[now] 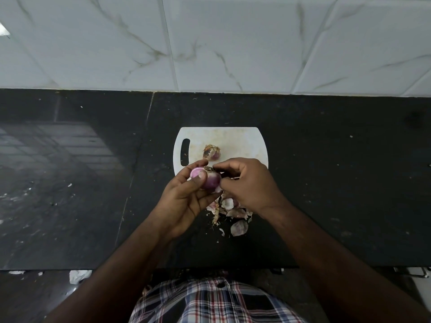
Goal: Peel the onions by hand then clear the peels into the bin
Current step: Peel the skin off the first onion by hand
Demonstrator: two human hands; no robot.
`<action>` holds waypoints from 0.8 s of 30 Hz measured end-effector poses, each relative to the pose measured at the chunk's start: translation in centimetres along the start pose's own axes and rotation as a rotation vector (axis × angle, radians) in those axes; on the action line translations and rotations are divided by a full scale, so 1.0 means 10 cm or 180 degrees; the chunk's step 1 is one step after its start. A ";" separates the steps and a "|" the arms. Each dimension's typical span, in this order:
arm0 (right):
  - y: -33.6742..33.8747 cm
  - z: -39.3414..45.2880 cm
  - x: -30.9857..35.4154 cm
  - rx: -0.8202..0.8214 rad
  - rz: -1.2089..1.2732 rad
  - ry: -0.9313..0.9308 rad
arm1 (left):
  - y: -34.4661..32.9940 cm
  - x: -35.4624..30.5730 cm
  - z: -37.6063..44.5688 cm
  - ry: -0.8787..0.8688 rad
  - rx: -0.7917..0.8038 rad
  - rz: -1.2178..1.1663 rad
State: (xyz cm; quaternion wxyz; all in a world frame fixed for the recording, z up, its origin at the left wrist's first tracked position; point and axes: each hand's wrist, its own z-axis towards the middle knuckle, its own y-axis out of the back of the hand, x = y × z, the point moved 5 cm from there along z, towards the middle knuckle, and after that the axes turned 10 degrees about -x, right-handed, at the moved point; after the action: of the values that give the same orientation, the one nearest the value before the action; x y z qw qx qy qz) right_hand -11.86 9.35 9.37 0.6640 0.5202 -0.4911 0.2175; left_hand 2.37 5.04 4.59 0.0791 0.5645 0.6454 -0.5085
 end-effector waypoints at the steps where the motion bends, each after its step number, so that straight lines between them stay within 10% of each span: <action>1: 0.00 -0.01 0.00 -0.0073 -0.0034 0.0022 | 0.01 0.00 0.01 -0.0003 -0.0012 0.0010; 18: -0.11 -0.07 0.09 -0.0532 -0.1197 0.1125 | 0.05 0.10 0.01 0.0137 -0.0190 -0.0360; 24: 0.08 0.07 -0.14 -0.0590 -0.0944 0.0676 | 0.19 0.00 0.05 0.0238 -0.0370 -0.0415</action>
State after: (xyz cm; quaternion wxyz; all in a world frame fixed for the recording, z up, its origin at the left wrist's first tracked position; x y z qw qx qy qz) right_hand -13.34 9.34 8.50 0.7818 0.4976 -0.3543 0.1248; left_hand 3.71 4.42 3.26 0.0543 0.5343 0.7117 -0.4528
